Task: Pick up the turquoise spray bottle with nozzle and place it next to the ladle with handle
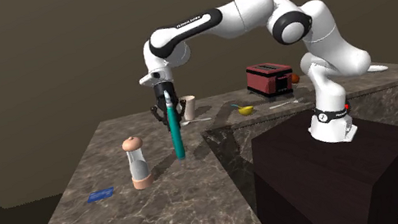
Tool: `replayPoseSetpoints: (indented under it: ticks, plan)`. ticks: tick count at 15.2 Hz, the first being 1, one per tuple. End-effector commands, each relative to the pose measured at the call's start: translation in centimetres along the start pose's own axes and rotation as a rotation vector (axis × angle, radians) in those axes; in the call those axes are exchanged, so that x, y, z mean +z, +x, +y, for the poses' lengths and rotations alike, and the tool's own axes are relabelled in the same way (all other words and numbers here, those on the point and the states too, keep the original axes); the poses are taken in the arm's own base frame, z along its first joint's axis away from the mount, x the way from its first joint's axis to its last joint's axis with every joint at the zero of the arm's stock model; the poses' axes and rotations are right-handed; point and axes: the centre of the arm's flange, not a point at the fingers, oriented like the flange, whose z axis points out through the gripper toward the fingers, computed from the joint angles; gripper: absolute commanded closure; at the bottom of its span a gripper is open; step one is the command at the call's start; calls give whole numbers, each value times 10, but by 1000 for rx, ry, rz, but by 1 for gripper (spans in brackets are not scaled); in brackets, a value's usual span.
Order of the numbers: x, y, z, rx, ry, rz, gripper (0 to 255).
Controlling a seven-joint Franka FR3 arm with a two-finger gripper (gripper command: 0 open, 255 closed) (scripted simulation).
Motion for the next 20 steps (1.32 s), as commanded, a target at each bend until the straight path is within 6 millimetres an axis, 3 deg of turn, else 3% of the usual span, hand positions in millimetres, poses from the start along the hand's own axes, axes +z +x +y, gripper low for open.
replayPoseSetpoints:
  ticks: [1, 9, 20]
  plan:
    - [-10, 5, -1, 0, 0, 0, 255]
    - [-44, 26, -1, 0, 0, 0, 255]
    - [-105, -77, -84, 0, 0, 0, 255]
